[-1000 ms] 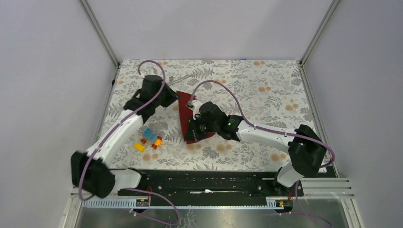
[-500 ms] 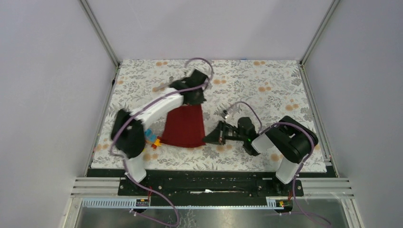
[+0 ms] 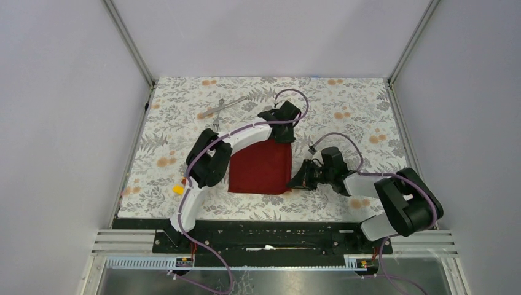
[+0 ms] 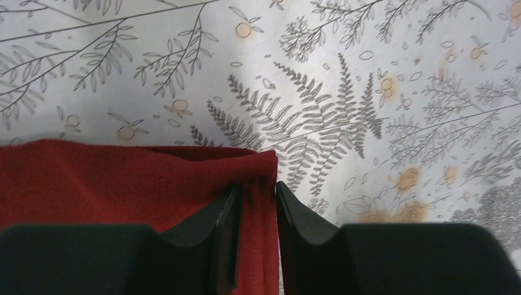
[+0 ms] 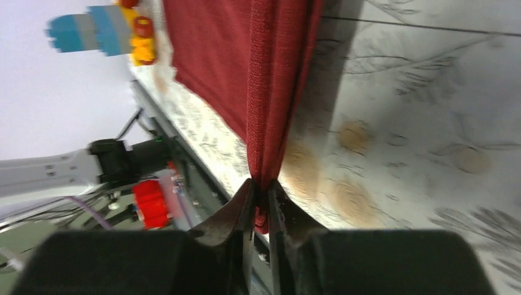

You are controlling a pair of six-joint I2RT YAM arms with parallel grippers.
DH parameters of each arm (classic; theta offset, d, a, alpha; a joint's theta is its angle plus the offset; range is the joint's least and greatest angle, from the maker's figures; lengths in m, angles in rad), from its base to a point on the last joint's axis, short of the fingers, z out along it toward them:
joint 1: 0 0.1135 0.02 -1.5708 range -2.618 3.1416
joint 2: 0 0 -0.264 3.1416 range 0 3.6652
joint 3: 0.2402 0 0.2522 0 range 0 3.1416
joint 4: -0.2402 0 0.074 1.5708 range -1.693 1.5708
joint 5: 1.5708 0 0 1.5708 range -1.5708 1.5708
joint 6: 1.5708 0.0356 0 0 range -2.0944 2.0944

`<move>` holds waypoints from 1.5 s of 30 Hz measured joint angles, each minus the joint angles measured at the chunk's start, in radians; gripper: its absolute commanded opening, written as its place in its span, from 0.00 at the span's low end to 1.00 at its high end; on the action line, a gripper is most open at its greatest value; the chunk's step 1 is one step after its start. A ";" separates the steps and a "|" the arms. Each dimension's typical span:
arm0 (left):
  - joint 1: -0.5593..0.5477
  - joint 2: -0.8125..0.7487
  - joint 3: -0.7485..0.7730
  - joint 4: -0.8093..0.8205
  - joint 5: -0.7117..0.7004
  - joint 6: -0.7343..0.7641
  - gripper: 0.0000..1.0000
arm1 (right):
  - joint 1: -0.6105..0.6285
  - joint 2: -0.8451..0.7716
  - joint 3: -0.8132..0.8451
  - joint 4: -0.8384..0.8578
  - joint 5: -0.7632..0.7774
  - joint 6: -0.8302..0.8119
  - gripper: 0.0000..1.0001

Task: Fold the napkin into a case and place the utensils inside
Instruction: Turn over the upper triangle folded napkin at the center of the board, then smooth out the lower triangle-folded napkin at the center of the board.

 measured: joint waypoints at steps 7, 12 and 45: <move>0.015 -0.029 -0.031 0.089 0.125 0.036 0.74 | -0.022 -0.195 0.079 -0.536 0.177 -0.211 0.71; 0.016 -0.219 -0.164 0.102 0.218 0.066 0.71 | -0.071 -0.280 0.167 -0.702 0.253 -0.297 0.56; -0.333 -0.310 -0.494 0.054 -0.053 0.025 0.24 | -0.228 0.288 0.361 -0.435 -0.122 -0.340 0.29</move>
